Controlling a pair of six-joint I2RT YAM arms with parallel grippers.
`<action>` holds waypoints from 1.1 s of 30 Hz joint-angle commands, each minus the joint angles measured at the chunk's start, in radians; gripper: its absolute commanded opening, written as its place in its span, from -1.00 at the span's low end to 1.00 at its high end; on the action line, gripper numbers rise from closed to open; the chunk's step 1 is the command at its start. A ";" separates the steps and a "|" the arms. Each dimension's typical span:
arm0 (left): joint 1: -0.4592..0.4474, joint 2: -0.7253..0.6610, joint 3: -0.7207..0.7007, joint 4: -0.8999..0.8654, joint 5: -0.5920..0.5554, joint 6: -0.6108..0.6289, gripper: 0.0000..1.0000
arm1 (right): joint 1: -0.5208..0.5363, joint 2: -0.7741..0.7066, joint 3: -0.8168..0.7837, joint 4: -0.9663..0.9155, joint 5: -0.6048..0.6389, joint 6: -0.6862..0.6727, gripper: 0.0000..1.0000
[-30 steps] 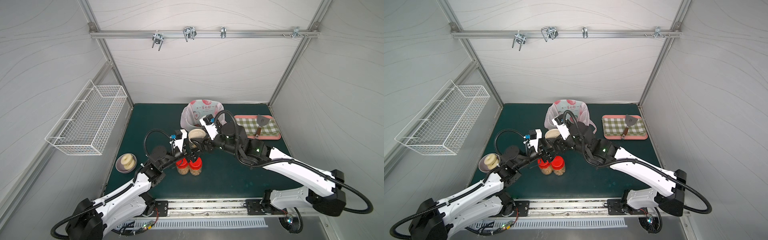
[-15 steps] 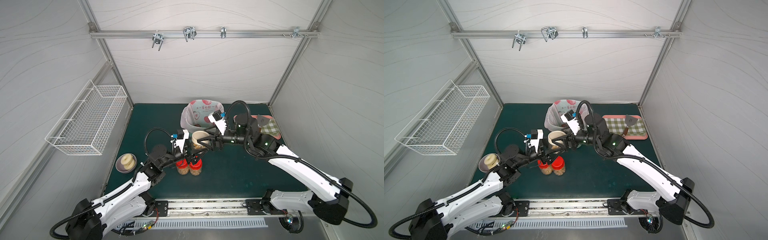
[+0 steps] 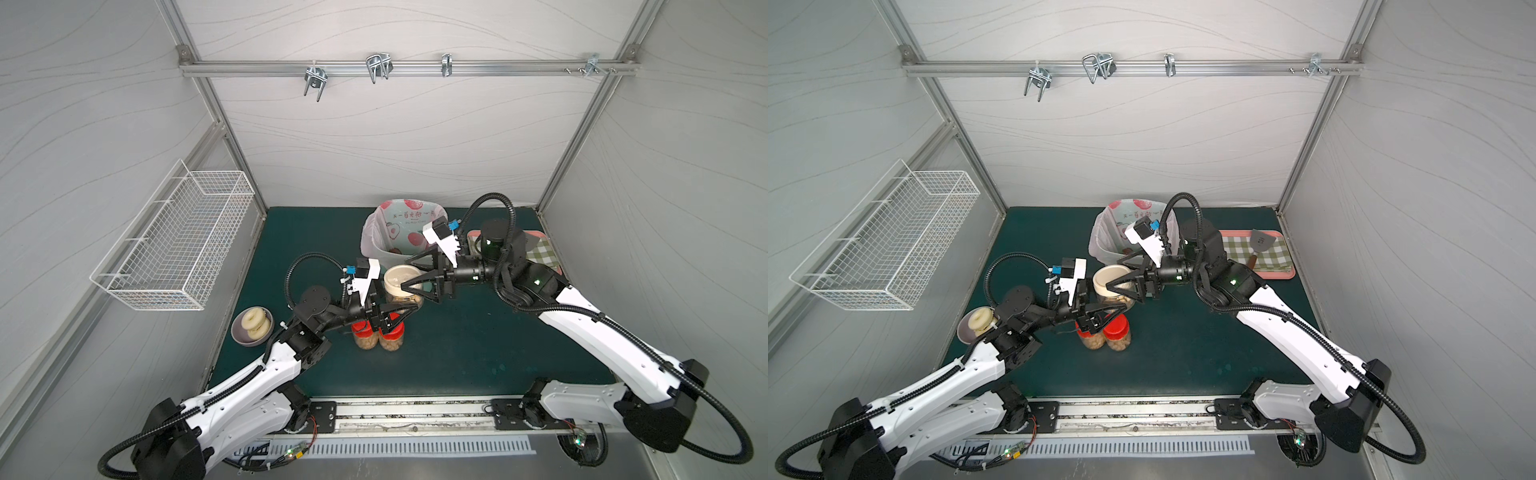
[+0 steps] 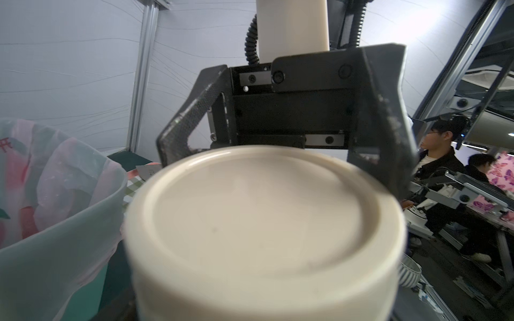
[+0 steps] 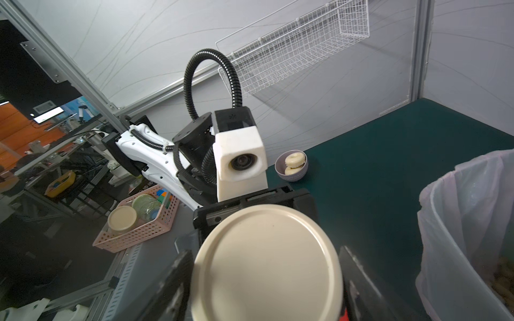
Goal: Empty moldy peanuts from jars
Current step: Unscrew the lid from the jar.
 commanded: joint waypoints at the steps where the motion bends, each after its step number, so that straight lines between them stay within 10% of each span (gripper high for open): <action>1: 0.001 0.021 0.068 0.091 0.024 0.007 -1.00 | 0.036 0.008 0.033 -0.021 -0.238 0.014 -0.11; 9: 0.002 -0.016 0.058 0.030 -0.026 0.056 -1.00 | 0.044 -0.043 0.082 -0.215 0.130 -0.007 0.92; 19: 0.001 -0.019 0.078 -0.059 -0.073 0.111 -1.00 | 0.310 -0.061 0.125 -0.332 0.841 -0.038 0.98; 33: -0.003 -0.020 0.075 -0.018 -0.033 0.087 -1.00 | 0.323 0.003 0.119 -0.273 0.850 -0.020 0.98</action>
